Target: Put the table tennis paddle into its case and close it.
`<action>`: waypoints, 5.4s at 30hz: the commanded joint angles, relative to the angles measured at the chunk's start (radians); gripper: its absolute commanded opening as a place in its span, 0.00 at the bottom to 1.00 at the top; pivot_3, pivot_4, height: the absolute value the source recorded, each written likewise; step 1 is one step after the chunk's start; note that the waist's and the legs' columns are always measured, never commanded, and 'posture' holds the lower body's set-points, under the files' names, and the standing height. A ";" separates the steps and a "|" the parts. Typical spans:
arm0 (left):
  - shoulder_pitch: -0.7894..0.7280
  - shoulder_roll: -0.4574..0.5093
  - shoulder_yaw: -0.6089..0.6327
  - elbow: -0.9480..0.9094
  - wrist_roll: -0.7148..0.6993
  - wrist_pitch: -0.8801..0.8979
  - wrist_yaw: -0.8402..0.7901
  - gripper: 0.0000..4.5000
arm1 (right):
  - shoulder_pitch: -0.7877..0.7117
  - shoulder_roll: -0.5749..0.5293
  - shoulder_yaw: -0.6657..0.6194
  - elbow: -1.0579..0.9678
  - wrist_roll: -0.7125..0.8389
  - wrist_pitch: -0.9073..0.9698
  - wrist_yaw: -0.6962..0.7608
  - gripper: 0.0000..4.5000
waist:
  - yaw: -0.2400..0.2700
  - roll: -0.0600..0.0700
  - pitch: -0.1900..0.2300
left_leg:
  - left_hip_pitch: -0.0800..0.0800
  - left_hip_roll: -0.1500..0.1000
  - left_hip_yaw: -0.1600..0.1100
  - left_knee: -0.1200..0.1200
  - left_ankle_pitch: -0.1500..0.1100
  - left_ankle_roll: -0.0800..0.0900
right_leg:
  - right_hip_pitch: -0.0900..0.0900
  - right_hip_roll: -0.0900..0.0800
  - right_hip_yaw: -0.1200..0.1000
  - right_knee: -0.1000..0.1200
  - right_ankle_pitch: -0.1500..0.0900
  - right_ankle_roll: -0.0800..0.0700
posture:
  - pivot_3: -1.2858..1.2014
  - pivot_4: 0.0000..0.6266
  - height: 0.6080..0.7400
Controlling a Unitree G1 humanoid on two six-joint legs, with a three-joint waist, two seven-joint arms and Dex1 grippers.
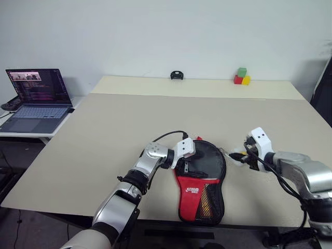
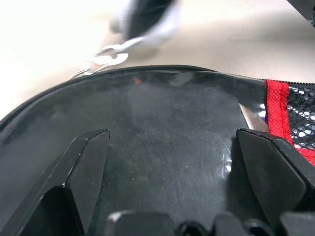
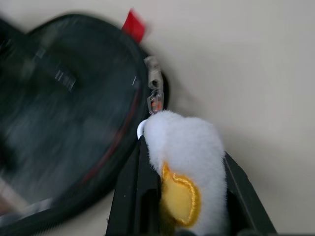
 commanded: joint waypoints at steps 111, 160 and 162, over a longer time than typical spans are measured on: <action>0.298 0.297 0.212 -0.782 -0.294 0.511 0.136 1.00 | -0.217 0.109 0.184 0.416 0.056 -0.407 0.128 0.99 | -0.007 0.015 0.005 | -0.019 -0.016 -0.022 0.013 -0.007 0.003 | 0.001 -0.017 -0.021 -0.008 -0.010 0.008 | 0.52 0.24 1.00; 0.357 0.328 0.177 -0.831 -0.286 0.475 0.185 1.00 | -0.509 0.343 0.182 0.818 -0.184 -0.636 0.198 0.01 | -0.045 0.017 0.006 | -0.011 -0.016 -0.019 0.013 -0.005 -0.001 | 0.001 -0.016 -0.017 0.005 -0.011 0.006 | 0.52 0.24 1.00; 0.357 0.327 0.175 -0.832 -0.284 0.474 0.186 1.00 | -0.526 0.352 0.182 0.851 -0.197 -0.658 0.200 0.01 | -0.044 0.017 0.006 | -0.011 -0.016 -0.019 0.013 -0.004 -0.001 | 0.000 -0.016 -0.017 0.005 -0.011 0.006 | 0.52 0.24 1.00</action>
